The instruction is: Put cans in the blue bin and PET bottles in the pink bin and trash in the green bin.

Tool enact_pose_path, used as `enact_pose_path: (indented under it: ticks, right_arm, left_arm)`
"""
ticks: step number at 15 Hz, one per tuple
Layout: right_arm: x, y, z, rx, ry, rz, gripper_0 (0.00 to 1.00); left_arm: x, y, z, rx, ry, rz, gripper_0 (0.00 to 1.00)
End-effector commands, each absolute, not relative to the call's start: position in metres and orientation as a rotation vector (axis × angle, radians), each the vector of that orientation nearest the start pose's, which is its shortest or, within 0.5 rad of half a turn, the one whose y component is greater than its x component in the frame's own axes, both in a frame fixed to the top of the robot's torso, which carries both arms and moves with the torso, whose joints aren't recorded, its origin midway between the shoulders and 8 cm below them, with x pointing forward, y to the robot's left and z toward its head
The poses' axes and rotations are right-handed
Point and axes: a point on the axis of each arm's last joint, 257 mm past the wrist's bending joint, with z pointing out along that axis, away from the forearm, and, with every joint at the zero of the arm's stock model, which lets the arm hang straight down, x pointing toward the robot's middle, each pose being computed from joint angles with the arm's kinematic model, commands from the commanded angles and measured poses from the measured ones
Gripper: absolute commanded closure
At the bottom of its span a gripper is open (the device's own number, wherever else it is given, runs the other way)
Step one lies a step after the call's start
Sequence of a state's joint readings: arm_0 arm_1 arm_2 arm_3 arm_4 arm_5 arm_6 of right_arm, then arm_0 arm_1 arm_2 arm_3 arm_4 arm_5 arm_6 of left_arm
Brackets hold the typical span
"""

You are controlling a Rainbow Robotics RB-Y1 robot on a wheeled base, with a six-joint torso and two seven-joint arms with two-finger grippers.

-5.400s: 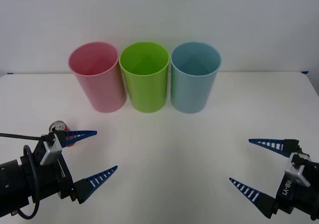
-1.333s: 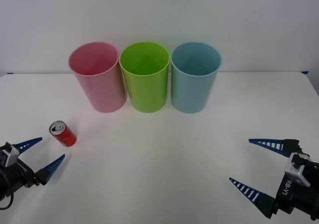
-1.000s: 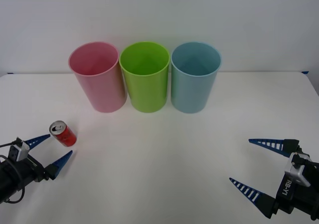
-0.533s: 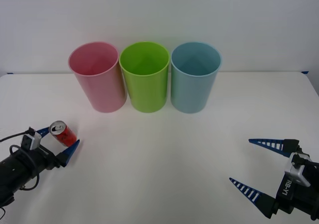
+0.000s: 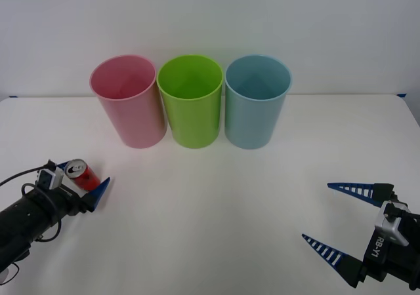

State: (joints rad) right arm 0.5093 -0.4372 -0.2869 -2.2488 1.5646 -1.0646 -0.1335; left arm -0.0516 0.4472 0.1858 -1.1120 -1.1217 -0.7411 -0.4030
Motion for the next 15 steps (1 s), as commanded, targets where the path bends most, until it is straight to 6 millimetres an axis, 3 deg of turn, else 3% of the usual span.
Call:
enact_pose_path:
  ticks: [1, 3, 4, 9, 15]
  right_arm:
    - [0.311, -0.202, -0.197, -1.083, 1.593, 0.289, 0.00]
    - [0.311, -0.202, -0.197, -1.083, 1.593, 0.289, 0.00]
    - [0.311, -0.202, -0.197, -1.083, 1.593, 0.289, 0.00]
    - [0.311, -0.202, -0.197, -1.083, 1.593, 0.289, 0.00]
    - [0.311, -0.202, -0.197, -1.083, 1.593, 0.289, 0.00]
  left_arm:
    - [0.499, 0.334, -0.316, 0.547, 1.700, -0.142, 0.13]
    - [0.501, 0.335, -0.317, 0.549, 1.705, -0.132, 0.60]
    - [0.501, 0.335, -0.318, 0.555, 1.708, -0.127, 0.67]
    - [0.502, 0.339, -0.327, 0.550, 1.732, -0.124, 0.70]
    - [0.504, 0.338, -0.325, 0.555, 1.721, -0.124, 0.70]
